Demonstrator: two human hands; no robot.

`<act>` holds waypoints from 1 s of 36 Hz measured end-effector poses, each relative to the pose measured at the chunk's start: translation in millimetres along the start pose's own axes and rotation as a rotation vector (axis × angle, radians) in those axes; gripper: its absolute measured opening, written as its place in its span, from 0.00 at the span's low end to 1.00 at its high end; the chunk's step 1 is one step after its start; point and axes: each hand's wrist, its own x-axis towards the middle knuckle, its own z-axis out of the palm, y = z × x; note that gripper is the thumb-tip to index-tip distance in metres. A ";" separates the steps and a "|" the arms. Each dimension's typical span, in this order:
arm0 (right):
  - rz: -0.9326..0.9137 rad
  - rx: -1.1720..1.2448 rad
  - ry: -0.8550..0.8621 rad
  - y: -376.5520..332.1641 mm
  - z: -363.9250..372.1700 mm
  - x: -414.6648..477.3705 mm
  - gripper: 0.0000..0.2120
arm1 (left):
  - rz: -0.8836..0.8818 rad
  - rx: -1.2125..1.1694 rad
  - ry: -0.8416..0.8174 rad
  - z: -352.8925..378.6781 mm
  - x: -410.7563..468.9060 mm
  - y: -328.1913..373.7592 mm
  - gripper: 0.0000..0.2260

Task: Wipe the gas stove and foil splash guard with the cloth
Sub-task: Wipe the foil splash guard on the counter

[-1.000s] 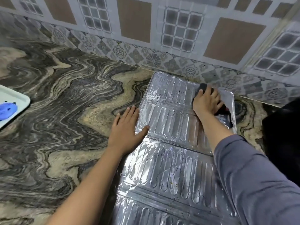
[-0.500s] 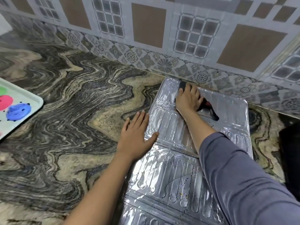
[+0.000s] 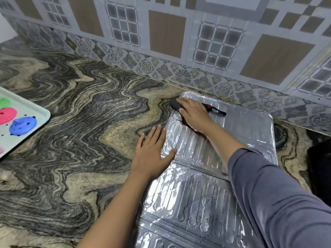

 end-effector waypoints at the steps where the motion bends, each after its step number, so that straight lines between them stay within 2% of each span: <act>1: -0.047 0.005 -0.021 5.1 -3.7 -7.4 0.20 | 0.000 -0.004 0.002 0.0 -0.2 0.1 0.33; 4: -0.078 0.012 -0.046 22.8 -13.9 -29.4 0.19 | -0.001 -0.019 0.004 1.3 -0.7 -0.5 0.33; 7: 0.033 0.016 -0.011 45.2 -23.2 -51.1 0.20 | -0.004 -0.025 0.005 1.1 -0.6 -0.8 0.33; 12: 0.367 -0.015 0.091 77.6 -38.3 -90.0 0.21 | -0.001 -0.018 -0.005 -0.2 -1.9 0.5 0.33; 18: 0.826 -0.018 0.370 79.3 -32.5 -132.7 0.22 | -0.005 -0.009 -0.003 0.5 -1.1 0.8 0.33; 22: 0.977 0.004 0.439 57.7 -20.1 -132.8 0.22 | -0.001 -0.012 0.000 2.2 -0.3 -1.3 0.33; 26: 0.967 0.026 0.431 31.7 -8.7 -116.5 0.22 | 0.005 -0.012 0.008 3.9 1.0 -2.0 0.33; 30: 0.875 0.034 0.338 3.9 0.6 -87.0 0.23 | 0.012 -0.024 0.014 4.2 0.9 -2.3 0.33; 36: 0.553 0.050 0.189 -27.5 10.6 -43.6 0.22 | 0.010 -0.020 0.026 6.4 2.7 -4.0 0.33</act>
